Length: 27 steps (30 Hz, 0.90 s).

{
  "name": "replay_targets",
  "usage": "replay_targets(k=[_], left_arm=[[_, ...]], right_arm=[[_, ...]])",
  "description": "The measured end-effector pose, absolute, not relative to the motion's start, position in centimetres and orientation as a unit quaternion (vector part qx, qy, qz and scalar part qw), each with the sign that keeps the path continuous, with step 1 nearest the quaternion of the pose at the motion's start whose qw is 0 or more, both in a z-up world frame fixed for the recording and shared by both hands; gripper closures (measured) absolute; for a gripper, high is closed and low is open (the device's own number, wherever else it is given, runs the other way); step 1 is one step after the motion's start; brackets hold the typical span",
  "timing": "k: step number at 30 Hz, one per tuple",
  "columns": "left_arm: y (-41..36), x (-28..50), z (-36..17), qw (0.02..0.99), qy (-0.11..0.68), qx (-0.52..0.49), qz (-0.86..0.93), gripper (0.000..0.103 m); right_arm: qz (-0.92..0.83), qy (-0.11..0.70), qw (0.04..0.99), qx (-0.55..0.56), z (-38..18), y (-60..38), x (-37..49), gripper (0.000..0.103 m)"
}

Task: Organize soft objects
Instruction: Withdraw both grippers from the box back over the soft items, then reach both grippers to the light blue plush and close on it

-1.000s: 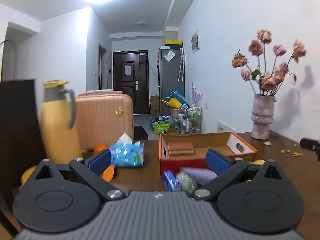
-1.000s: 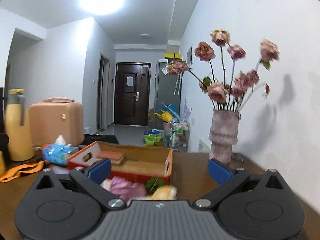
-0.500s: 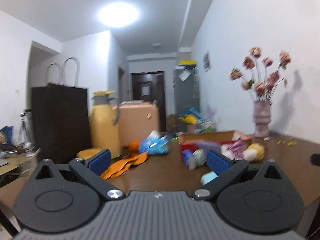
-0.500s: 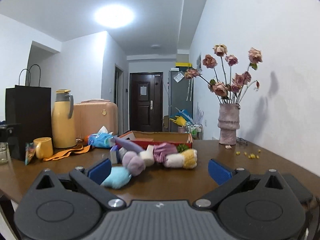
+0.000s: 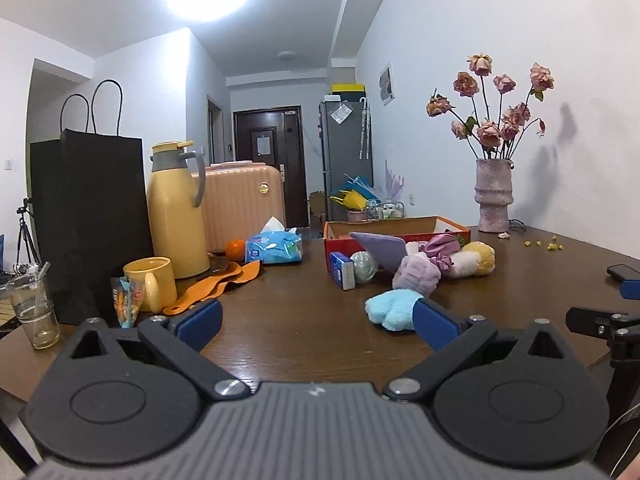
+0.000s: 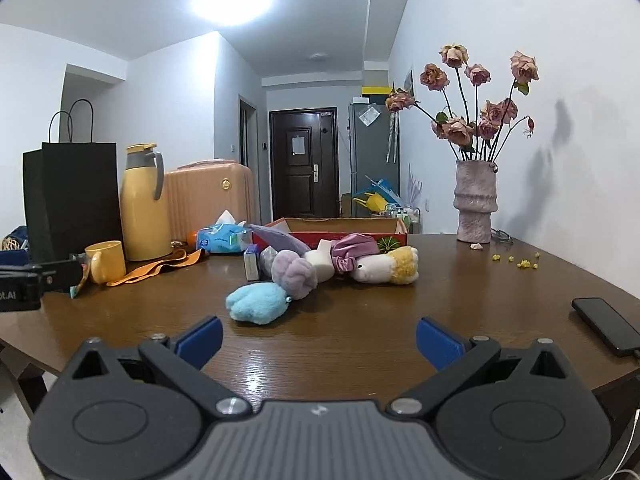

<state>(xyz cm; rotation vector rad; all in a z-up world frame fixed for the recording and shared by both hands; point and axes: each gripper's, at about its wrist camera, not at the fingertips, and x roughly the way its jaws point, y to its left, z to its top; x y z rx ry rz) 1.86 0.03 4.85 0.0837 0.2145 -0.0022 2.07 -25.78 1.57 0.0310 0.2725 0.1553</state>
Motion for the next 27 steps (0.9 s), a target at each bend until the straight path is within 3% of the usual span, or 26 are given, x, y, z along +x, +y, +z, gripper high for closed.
replay_targets(k=[19,27], left_arm=[[0.0,2.7,3.6,0.991,0.126,0.046,-0.011,0.000],[0.3,6.9,2.0,0.984,0.174,0.038,-0.014,0.000]], right_arm=[[0.078,0.140,0.987,0.018,1.2,-26.2,2.9,0.000],[0.096,0.165,0.981,0.019,0.0,-25.7,6.7,0.001]])
